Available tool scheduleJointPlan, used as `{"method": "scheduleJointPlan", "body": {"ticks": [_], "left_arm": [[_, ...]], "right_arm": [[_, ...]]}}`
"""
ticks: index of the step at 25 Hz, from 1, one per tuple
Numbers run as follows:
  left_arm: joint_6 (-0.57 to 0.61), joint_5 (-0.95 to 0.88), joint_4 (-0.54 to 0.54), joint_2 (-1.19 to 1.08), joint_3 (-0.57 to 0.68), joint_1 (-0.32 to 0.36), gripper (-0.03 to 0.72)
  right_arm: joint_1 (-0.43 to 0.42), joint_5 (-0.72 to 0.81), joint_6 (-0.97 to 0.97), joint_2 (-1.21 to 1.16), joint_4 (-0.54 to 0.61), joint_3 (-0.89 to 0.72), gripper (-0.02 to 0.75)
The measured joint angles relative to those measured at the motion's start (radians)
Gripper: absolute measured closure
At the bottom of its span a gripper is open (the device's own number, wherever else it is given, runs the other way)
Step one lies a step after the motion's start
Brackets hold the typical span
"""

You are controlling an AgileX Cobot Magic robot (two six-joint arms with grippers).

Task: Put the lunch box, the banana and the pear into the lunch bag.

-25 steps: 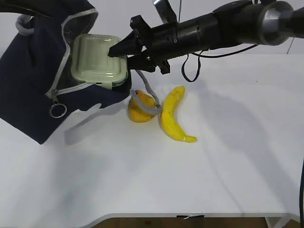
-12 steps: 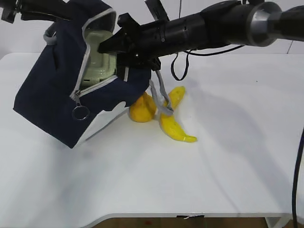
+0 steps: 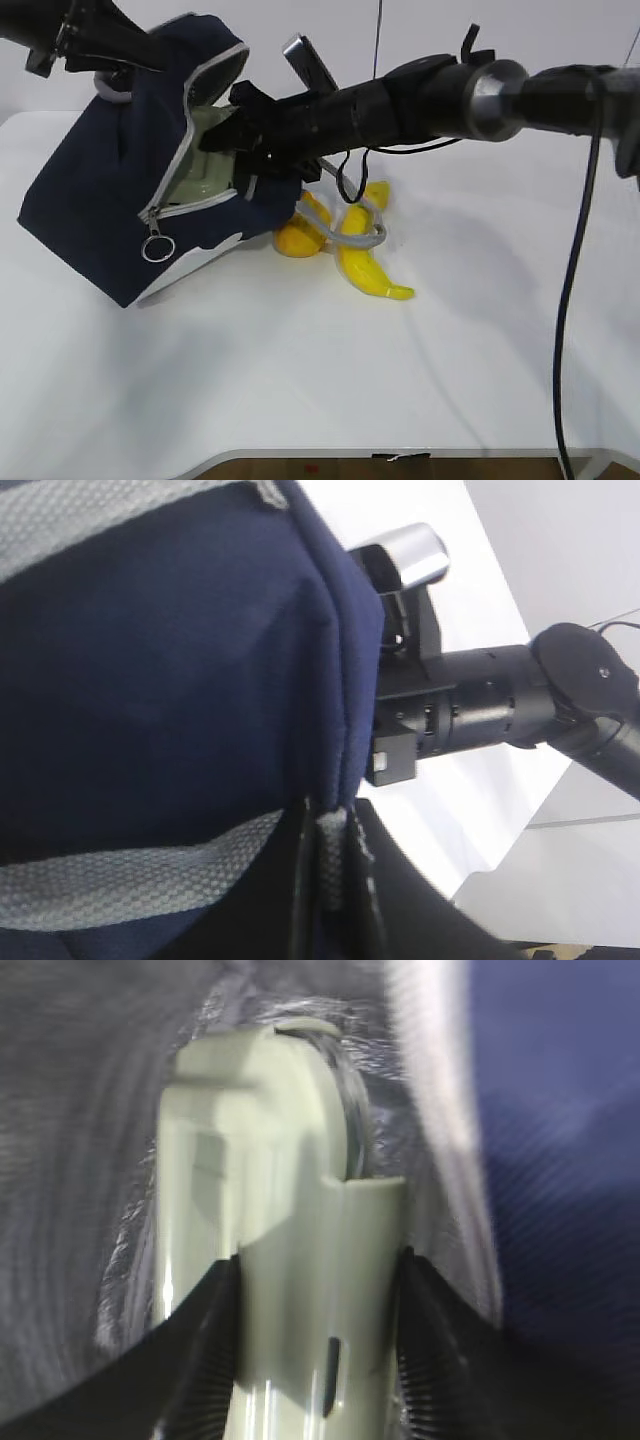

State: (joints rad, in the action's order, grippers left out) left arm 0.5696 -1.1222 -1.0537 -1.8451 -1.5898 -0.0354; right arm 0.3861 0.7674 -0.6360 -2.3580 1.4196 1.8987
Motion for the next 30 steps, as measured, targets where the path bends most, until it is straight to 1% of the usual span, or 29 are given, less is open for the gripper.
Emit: {"method": "scheduleJointPlan", "body": {"ticks": [3, 9, 14, 18, 21, 27, 30], "left_arm": [[0.006, 0.0, 0.0, -0.028, -0.002, 0.0, 0.664], [0.014, 0.003, -0.002, -0.054, -0.002, 0.0, 0.664], [0.014, 0.007, -0.01, -0.06, -0.002, 0.0, 0.665], [0.014, 0.013, -0.015, -0.06, -0.002, 0.0, 0.665], [0.014, 0.017, -0.015, -0.06, -0.002, 0.0, 0.665], [0.015, 0.02, -0.015, -0.06, -0.002, 0.0, 0.665], [0.015, 0.022, -0.015, -0.06, -0.002, 0.0, 0.665]], "right_arm": [[0.003, 0.0, 0.0, -0.041, 0.009, 0.039, 0.39], [0.005, -0.008, 0.0, -0.051, -0.005, 0.046, 0.388], [0.005, -0.015, 0.016, -0.051, -0.07, 0.047, 0.358], [0.005, -0.01, 0.049, -0.051, -0.167, 0.047, 0.353], [0.005, -0.001, 0.059, -0.051, -0.206, 0.047, 0.353], [0.005, 0.001, 0.084, -0.051, -0.237, 0.047, 0.35], [0.005, 0.001, 0.088, -0.051, -0.239, 0.05, 0.328]]}}
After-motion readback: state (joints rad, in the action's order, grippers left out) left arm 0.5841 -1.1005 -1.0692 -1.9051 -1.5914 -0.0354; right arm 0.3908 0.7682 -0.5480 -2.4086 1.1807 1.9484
